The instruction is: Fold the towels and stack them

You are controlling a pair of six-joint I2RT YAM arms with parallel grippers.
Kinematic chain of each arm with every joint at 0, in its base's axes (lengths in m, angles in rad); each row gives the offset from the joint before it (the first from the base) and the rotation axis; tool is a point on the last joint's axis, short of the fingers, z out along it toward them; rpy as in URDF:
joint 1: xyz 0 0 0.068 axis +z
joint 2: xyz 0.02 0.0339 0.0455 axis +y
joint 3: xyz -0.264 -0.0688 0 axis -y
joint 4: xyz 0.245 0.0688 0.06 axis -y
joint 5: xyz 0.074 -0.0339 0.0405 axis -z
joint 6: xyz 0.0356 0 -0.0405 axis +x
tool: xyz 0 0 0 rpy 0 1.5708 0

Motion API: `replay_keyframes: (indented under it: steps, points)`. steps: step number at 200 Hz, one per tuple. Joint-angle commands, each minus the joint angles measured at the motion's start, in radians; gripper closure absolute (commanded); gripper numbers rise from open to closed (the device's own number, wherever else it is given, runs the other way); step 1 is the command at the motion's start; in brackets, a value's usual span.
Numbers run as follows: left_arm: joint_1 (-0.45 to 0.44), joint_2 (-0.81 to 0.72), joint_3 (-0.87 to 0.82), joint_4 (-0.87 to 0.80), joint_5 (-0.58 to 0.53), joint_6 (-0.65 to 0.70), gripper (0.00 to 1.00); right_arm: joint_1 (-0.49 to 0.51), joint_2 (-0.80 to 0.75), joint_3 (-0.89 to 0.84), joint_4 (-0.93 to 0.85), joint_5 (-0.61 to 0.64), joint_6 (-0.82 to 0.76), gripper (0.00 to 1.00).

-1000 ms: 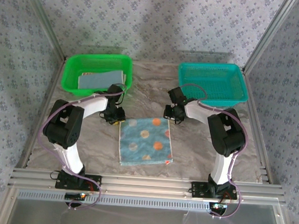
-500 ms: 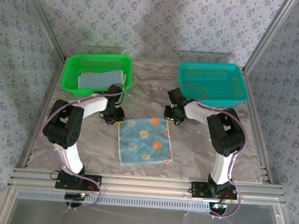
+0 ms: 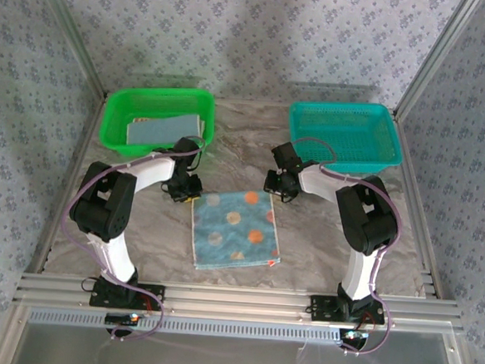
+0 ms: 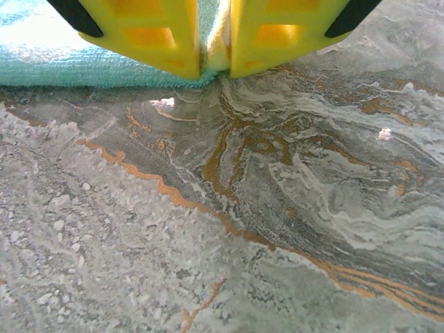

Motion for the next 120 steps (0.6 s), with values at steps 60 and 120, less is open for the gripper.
replay_keyframes:
  steps: [60, 120]
  points:
    - [-0.022, 0.019, -0.018, 0.035, 0.036, 0.011, 0.83, 0.018, 0.004, -0.022, 0.017, -0.02, 0.088, 0.72]
    - [-0.027, 0.016, -0.01, 0.029, 0.035, 0.014, 0.89, 0.006, -0.012, -0.025, 0.016, -0.024, 0.079, 0.92]
